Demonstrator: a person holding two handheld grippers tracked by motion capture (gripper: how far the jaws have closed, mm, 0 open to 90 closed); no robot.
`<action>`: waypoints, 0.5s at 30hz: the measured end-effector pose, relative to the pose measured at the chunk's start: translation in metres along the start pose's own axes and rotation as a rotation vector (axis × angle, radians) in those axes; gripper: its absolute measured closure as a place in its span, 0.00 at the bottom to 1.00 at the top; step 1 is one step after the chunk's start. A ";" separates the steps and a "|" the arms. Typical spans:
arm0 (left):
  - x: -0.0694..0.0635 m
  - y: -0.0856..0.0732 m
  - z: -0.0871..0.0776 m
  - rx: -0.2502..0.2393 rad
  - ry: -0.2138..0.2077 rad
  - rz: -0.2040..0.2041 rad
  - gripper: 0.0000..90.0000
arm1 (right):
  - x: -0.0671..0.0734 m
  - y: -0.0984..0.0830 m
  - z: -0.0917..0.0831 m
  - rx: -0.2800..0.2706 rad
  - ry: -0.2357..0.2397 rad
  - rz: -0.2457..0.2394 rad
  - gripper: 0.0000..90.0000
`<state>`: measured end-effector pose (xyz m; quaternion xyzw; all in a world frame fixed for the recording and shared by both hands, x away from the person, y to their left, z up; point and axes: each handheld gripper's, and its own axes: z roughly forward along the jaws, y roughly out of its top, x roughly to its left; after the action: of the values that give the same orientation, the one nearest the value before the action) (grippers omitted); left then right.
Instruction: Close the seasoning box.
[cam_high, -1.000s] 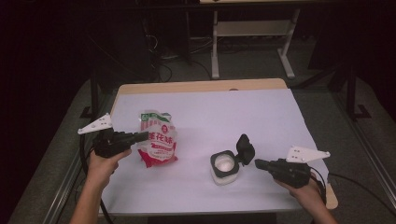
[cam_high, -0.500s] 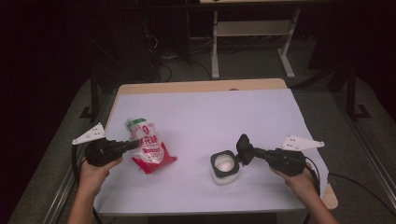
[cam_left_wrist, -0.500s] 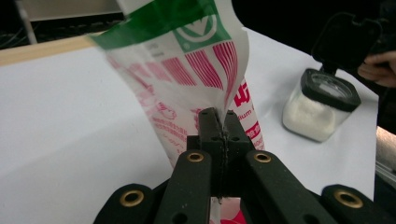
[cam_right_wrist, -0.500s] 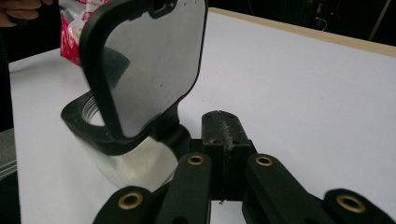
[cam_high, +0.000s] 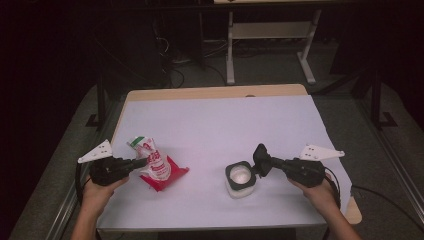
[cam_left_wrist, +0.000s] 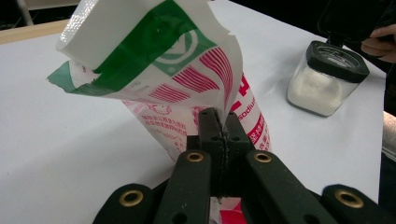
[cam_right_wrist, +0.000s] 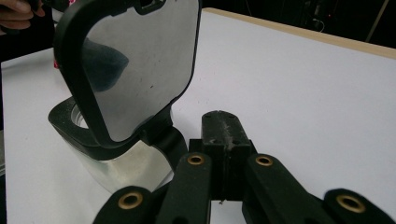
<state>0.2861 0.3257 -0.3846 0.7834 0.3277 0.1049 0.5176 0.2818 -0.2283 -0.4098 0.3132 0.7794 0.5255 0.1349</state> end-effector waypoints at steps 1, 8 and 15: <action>0.000 0.000 0.000 0.003 0.001 0.002 1.00 | 0.000 0.000 0.000 0.000 0.001 -0.004 1.00; 0.001 0.000 -0.004 0.036 0.008 0.009 0.95 | -0.001 -0.001 0.001 0.004 0.001 -0.007 1.00; 0.000 -0.002 -0.004 0.089 0.005 0.036 0.85 | 0.000 -0.002 0.002 0.011 -0.003 -0.007 1.00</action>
<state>0.2832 0.3285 -0.3847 0.8112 0.3190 0.1016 0.4795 0.2820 -0.2274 -0.4122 0.3120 0.7834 0.5201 0.1361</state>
